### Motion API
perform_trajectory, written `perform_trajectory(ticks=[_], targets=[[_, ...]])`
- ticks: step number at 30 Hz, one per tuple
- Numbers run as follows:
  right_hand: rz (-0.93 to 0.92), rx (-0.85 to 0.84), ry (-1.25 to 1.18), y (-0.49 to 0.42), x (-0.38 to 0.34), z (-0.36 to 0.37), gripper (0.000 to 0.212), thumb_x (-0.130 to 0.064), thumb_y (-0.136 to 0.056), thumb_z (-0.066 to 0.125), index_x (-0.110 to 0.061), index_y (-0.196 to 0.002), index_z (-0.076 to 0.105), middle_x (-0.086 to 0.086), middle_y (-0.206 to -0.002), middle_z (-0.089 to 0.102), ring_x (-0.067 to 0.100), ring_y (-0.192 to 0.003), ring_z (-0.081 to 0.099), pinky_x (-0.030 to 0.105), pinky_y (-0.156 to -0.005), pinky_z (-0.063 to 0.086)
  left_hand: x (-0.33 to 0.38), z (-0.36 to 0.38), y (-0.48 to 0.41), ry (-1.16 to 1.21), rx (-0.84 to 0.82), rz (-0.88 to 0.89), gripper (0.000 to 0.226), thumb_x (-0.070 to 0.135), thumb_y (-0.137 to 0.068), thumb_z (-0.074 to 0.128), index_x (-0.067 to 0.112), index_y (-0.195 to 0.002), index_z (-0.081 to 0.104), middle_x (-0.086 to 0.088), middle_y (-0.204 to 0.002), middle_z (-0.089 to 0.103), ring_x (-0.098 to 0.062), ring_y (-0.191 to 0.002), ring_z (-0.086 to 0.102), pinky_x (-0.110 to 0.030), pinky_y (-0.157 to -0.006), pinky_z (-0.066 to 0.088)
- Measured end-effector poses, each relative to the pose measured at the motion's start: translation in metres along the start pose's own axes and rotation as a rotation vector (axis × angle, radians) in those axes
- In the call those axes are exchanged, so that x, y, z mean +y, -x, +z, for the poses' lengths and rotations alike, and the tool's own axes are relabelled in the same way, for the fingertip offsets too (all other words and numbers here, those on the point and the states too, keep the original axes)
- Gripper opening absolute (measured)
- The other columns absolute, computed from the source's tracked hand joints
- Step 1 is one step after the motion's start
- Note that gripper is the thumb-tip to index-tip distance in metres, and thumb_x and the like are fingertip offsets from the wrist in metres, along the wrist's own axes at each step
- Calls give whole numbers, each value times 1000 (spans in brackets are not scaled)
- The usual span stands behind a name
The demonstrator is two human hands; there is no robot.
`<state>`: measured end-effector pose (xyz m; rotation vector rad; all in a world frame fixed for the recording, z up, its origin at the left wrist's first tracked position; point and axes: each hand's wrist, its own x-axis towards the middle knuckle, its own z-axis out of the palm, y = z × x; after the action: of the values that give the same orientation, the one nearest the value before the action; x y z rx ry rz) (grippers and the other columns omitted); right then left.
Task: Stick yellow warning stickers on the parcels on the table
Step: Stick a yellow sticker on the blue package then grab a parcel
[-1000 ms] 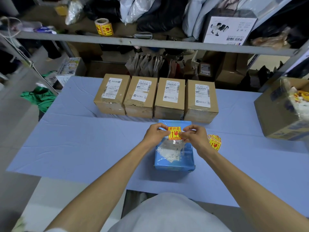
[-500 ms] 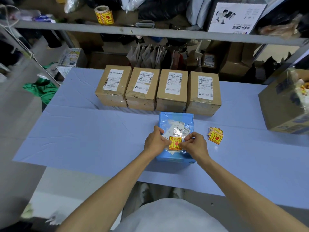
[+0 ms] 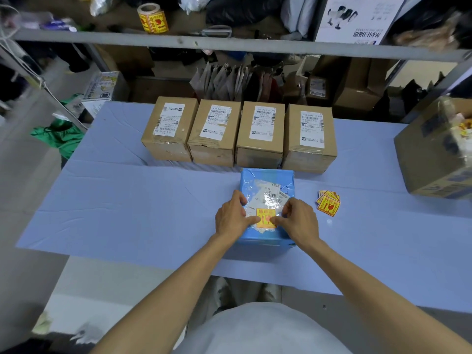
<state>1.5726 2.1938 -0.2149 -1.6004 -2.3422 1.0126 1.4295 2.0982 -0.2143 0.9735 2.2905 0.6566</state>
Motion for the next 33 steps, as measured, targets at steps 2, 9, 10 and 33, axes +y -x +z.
perform_trajectory(ticks=[2,9,10,33], targets=[[-80,-23,-32,-1,6,-2,21,-29,-68,84,-19,-78,69,-4,-73,58,18,-69,56,30,-59,44,0,1,0,65,-31,71,35,33,-66,84,30,-88,58,10,-69,58,-9,-66,56,-25,-61,37],[-264,-168,177,1,14,0,33,-41,-84,68,-34,-117,68,-2,-82,55,20,-81,55,30,-60,39,-5,2,1,33,-32,128,23,40,-71,80,32,-92,76,13,-70,57,-10,-70,56,-20,-57,34],[-226,-137,192,-1,17,-3,32,-42,-85,67,-33,-116,68,-2,-83,55,20,-82,55,30,-60,37,-5,1,0,37,-30,119,24,41,-70,80,32,-91,76,14,-67,55,-9,-68,55,-20,-55,33],[-248,-56,-84,0,-17,-15,18,-15,-85,67,-16,-101,73,1,-81,67,10,-70,58,29,-69,46,9,-31,-19,685,-205,-74,41,-14,-87,38,0,-121,57,-2,-90,52,-5,-75,49,-15,-66,39]])
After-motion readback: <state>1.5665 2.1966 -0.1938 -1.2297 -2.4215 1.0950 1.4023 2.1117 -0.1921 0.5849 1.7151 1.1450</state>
